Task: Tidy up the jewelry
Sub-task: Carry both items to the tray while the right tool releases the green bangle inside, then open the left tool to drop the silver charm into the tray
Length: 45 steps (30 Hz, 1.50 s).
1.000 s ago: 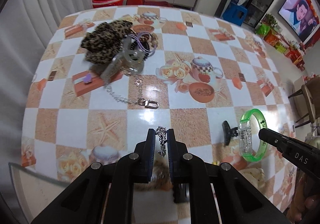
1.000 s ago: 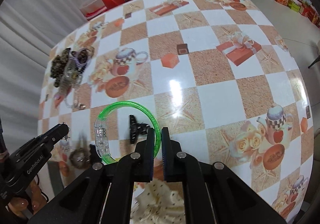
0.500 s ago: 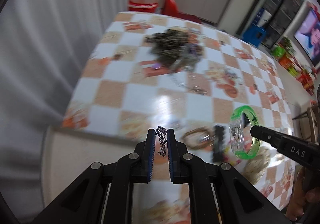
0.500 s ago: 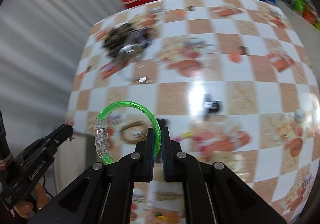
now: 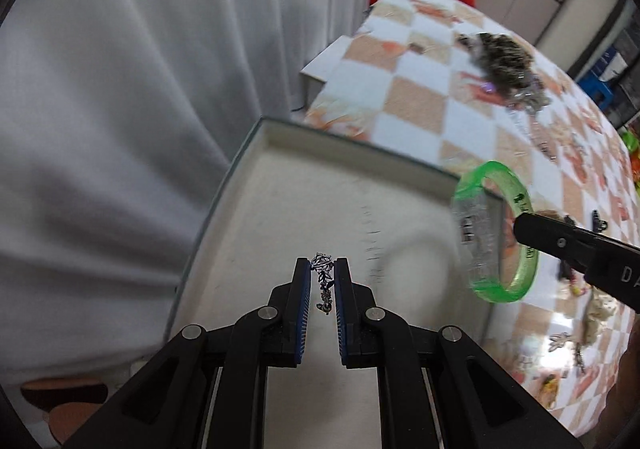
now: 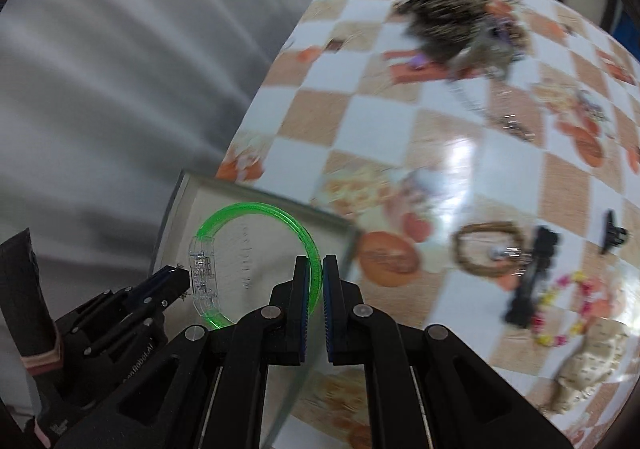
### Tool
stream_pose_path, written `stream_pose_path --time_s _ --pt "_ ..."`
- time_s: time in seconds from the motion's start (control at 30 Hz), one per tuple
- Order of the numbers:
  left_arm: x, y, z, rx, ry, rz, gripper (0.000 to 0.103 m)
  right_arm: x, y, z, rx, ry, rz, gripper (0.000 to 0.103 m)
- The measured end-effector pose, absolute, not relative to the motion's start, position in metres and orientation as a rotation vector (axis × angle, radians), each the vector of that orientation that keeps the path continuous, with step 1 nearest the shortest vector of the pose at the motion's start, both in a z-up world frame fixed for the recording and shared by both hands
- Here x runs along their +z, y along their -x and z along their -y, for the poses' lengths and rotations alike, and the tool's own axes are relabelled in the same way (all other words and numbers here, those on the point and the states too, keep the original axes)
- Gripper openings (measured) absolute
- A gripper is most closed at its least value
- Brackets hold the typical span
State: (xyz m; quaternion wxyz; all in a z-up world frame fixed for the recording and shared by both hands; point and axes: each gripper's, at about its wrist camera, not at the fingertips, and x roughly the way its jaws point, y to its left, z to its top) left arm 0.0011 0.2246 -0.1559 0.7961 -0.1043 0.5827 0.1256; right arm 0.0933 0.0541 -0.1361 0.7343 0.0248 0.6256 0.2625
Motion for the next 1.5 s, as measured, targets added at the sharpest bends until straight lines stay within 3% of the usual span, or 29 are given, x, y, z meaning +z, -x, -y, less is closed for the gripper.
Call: stream_pose_path --time_s 0.4,1.07,1.13,1.3,1.43,1.47,1.5 --pt "-0.194 -0.007 -0.228 0.280 0.192 -1.291 0.017 -0.192 -0.091 -0.094 0.532 0.071 -1.469 0.007" --pt "-0.198 -0.013 -0.212 0.293 0.109 -1.316 0.017 -0.195 -0.095 -0.092 0.528 0.090 -1.477 0.009" --pt "-0.196 -0.011 -0.211 0.294 0.104 -1.314 0.017 -0.192 -0.095 -0.088 0.543 0.050 -1.494 0.013" --pt "-0.191 -0.008 -0.210 0.284 0.118 -1.324 0.018 -0.176 -0.095 -0.076 0.575 -0.065 -1.475 0.043" --pt "-0.185 -0.008 -0.209 0.278 0.113 -1.316 0.018 -0.154 -0.097 -0.057 0.578 -0.157 -1.436 0.046" --pt "-0.184 -0.010 -0.209 0.274 0.115 -1.316 0.020 -0.150 -0.096 -0.053 0.576 -0.169 -1.429 0.047" --pt "-0.183 -0.011 -0.209 0.266 0.120 -1.316 0.033 -0.145 -0.095 -0.046 0.573 -0.183 -1.419 0.049"
